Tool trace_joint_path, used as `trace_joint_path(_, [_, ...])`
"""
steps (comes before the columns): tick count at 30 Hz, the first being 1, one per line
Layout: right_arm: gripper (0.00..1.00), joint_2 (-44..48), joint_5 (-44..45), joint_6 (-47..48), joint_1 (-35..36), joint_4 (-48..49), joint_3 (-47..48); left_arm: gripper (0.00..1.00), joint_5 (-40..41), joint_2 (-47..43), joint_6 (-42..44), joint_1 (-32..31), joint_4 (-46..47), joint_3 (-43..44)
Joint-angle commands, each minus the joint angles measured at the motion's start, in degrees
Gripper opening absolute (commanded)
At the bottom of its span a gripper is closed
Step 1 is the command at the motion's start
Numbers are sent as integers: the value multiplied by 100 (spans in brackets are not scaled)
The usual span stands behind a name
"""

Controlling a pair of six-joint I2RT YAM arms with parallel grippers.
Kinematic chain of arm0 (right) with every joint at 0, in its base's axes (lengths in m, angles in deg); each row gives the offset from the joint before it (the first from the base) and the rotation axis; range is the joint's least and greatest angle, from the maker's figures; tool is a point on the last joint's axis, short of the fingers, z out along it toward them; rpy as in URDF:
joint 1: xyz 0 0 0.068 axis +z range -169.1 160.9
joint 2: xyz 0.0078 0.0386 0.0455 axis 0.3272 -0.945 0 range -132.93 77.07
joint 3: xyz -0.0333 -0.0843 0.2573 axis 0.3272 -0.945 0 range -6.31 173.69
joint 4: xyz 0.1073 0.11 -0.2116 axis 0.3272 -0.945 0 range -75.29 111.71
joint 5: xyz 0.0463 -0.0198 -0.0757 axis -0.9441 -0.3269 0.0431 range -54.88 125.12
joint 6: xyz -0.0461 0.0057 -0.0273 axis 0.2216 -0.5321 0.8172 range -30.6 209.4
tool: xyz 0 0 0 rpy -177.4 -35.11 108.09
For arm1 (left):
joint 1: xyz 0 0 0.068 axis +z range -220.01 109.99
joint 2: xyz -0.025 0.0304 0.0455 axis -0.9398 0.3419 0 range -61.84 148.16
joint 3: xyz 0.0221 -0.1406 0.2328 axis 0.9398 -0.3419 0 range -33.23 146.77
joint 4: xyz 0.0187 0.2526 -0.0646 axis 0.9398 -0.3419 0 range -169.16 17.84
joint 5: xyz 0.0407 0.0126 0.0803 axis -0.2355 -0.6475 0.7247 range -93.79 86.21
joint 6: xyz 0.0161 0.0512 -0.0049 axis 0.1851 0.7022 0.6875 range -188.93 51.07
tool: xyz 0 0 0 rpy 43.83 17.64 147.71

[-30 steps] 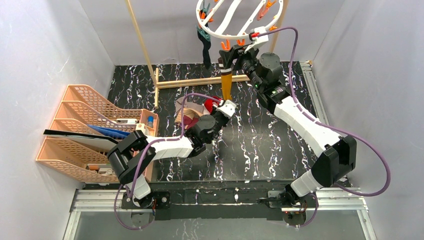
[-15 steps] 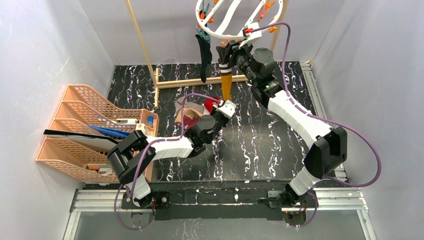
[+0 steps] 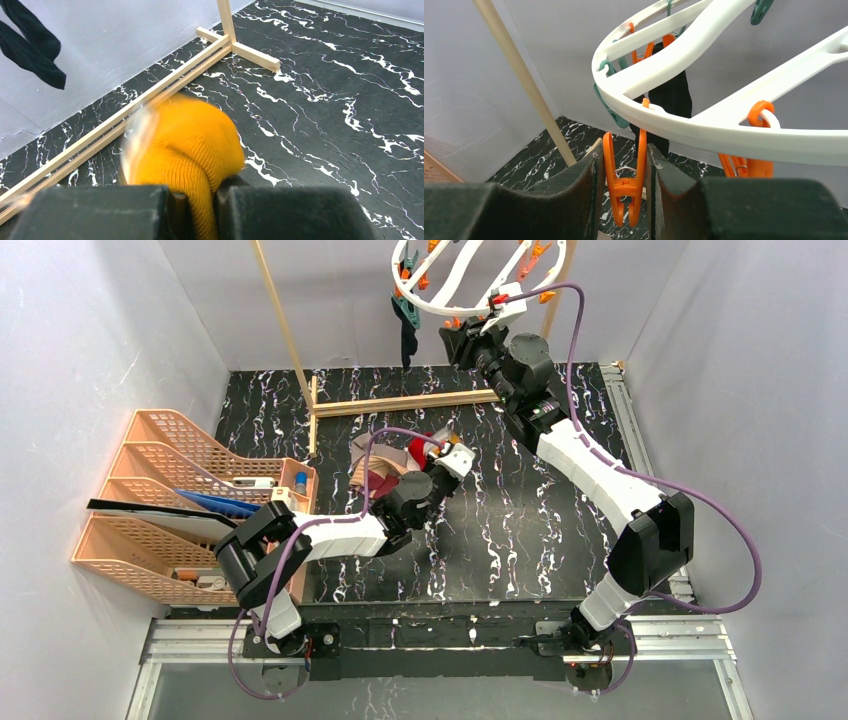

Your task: Remove the socks clipped to the hanger

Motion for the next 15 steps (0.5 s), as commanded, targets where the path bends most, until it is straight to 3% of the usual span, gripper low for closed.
trace_joint_path(1, [35, 117, 43, 106, -15, 280, 250, 0, 17, -42, 36, -44, 0, -35])
trace_joint_path(9, [21, 176, 51, 101, -20, 306, 160, 0, 374, 37, -37, -44, -114, 20])
trace_joint_path(10, [20, 192, 53, 101, -32, 304, 147, 7, 502, 48, -47, -44, -148, 37])
trace_joint_path(12, [18, 227, 53, 89, -34, 313, 115, 35, 797, 60, -52, -44, -215, 67])
trace_joint_path(13, [17, 243, 61, 93, -33, 322, 99, 55, 929, 55, -52, -44, -238, 70])
trace_joint_path(14, [16, 254, 63, 89, -34, 321, 86, 84, 1093, 48, -52, -44, -250, 70])
trace_joint_path(15, [16, 269, 61, 86, -38, 322, 71, 96, 1232, 36, -48, -45, -276, 72])
